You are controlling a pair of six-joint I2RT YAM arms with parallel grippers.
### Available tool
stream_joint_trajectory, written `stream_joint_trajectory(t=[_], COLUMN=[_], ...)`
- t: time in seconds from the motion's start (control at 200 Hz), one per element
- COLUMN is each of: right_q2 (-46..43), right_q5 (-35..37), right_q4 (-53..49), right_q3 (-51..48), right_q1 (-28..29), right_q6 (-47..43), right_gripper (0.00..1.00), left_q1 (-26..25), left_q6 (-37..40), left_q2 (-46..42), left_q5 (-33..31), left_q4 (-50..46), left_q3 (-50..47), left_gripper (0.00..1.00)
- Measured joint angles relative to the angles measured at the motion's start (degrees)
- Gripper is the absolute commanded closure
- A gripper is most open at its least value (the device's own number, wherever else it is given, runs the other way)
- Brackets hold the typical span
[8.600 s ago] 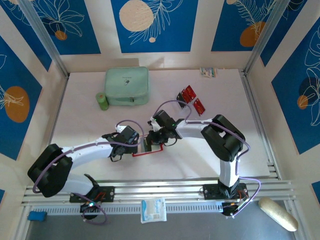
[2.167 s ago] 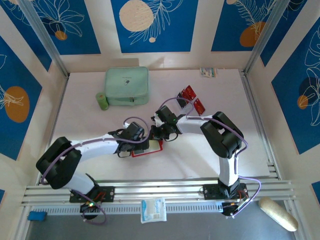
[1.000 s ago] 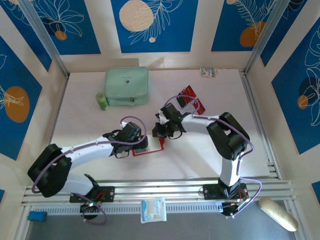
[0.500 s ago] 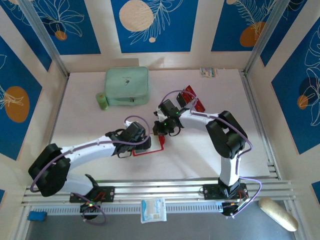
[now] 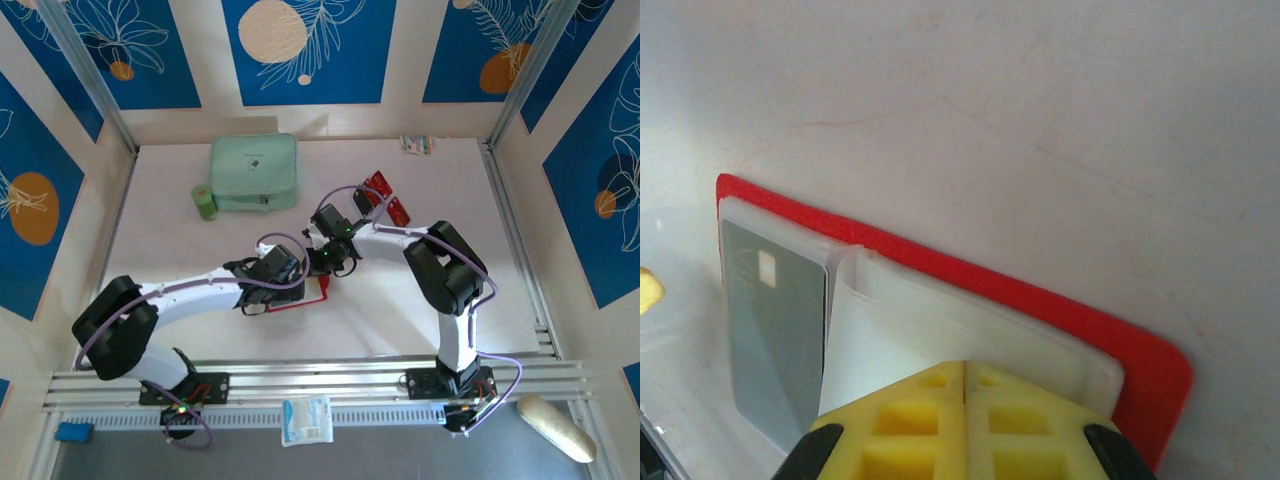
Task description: Put the credit cards into the card holder
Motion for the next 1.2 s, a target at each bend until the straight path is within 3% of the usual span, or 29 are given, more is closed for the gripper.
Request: stream_joint_trajectory(t=[0.98, 1.2], right_q2=[0.59, -0.92], right_q5=[-1.9, -2.78], right_q4=[2.49, 2.91], right_q3=[-0.24, -1.9], right_q1=[-0.02, -1.38], right_q6=[2.78, 3.87], right_gripper=[1.0, 0.68], left_q1=[-0.48, -0.48], left_q6=[0.15, -0.04], left_q2=[2.49, 2.43], left_q5=[-1.55, -2.54], left_q4=[1.97, 1.95], left_q3=[-0.57, -1.88], left_gripper=[0.0, 0.0])
